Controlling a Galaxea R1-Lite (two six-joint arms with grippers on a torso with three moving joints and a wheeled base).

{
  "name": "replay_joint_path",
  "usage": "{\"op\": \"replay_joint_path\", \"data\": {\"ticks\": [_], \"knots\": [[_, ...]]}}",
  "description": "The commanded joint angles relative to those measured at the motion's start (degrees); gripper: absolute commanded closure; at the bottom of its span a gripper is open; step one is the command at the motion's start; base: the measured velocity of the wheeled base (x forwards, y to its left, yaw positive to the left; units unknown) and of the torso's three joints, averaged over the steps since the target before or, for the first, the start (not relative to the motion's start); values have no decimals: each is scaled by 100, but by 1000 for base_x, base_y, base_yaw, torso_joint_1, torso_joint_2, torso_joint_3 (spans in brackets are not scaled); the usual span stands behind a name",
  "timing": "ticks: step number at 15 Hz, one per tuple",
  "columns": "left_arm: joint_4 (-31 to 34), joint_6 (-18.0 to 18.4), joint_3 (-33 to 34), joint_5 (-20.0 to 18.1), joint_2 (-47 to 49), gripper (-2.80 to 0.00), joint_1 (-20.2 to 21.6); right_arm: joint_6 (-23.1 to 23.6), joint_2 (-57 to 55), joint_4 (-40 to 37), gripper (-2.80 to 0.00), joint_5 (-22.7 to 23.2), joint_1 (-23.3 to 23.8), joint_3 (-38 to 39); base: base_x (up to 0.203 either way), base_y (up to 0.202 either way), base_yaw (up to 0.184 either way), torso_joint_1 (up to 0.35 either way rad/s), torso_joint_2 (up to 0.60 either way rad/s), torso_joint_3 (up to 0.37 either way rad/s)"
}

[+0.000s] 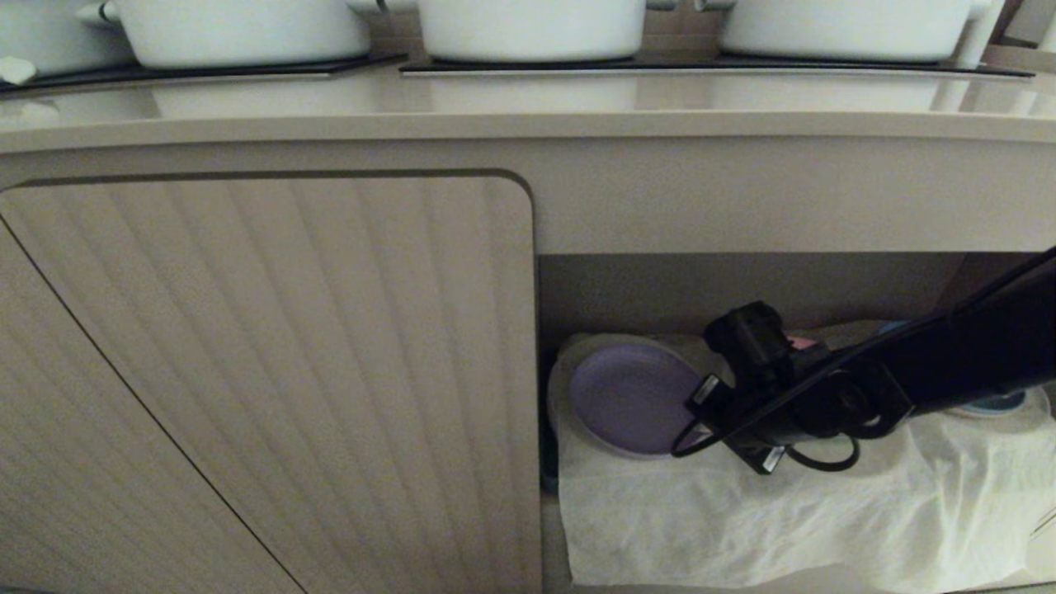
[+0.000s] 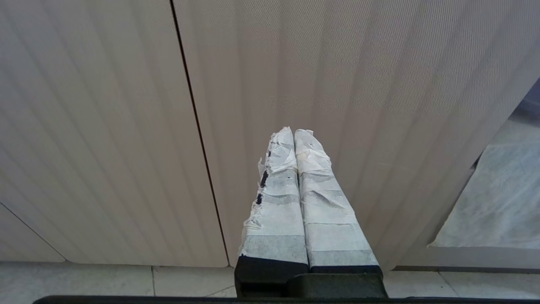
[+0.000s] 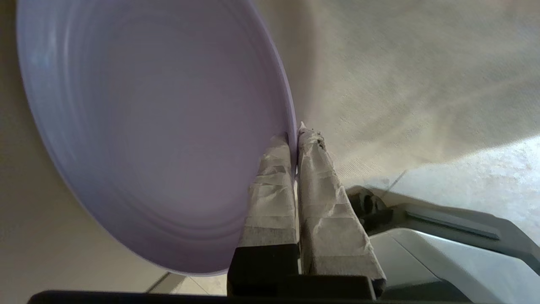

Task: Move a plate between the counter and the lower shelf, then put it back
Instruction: Put the plate in the cupboard

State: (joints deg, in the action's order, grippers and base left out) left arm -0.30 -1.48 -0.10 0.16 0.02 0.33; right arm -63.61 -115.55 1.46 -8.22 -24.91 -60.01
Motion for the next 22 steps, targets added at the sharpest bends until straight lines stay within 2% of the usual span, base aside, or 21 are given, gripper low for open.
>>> {"op": "replay_joint_path", "data": {"ticks": [1, 22], "knots": [[-5, -2, 1, 2, 6, 0, 2, -36, -131, -6, 0, -13, -5, -183, 0, 0, 0, 0, 0, 0], [-5, -2, 1, 2, 6, 0, 2, -46, -522, 38, 0, -128, 21, -450, 0, 0, 0, 0, 0, 0]]}}
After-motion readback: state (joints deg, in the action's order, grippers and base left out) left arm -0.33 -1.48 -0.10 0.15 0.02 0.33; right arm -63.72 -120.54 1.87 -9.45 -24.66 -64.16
